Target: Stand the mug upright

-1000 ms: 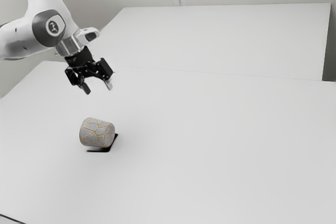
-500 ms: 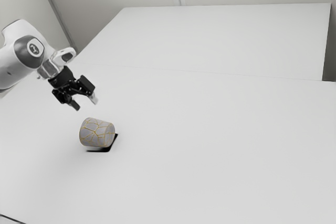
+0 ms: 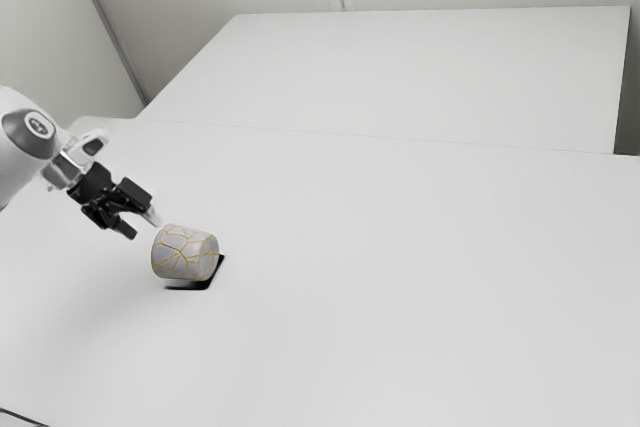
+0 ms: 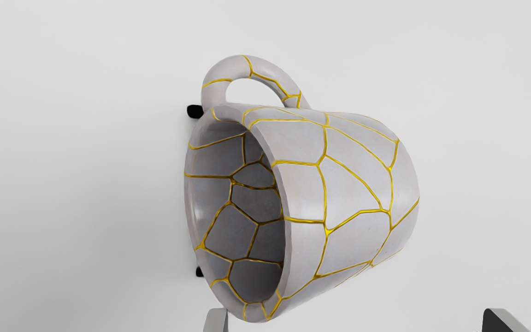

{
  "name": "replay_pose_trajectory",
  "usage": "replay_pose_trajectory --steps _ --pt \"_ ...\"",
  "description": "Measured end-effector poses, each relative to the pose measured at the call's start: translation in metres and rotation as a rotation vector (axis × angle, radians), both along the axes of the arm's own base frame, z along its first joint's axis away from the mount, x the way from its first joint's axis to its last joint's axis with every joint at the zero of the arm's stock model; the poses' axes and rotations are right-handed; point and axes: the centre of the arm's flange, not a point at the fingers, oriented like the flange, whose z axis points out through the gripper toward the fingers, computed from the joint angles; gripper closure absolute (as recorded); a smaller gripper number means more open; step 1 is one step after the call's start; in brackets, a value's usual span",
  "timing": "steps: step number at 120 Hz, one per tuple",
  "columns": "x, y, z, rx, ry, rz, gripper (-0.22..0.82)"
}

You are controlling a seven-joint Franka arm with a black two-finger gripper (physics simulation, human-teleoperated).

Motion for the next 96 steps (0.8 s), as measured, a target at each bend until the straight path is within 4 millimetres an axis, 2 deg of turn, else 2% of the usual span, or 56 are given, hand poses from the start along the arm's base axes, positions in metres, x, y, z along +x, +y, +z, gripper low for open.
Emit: replay_pose_trajectory --steps 19,39,48,66,89,96 --pt "0.008 0.022 -0.023 -0.058 -0.034 -0.025 0.0" --pt "0.018 0.03 -0.035 -0.102 -0.078 -0.074 0.0" --pt "0.021 0.033 -0.046 -0.133 -0.084 -0.089 0.0" --pt "0.022 0.032 -0.063 -0.206 -0.089 -0.113 0.0" --pt "0.015 0.025 -0.066 -0.316 -0.082 -0.135 0.0" --pt "0.012 0.023 -0.069 -0.357 -0.076 -0.133 0.03"
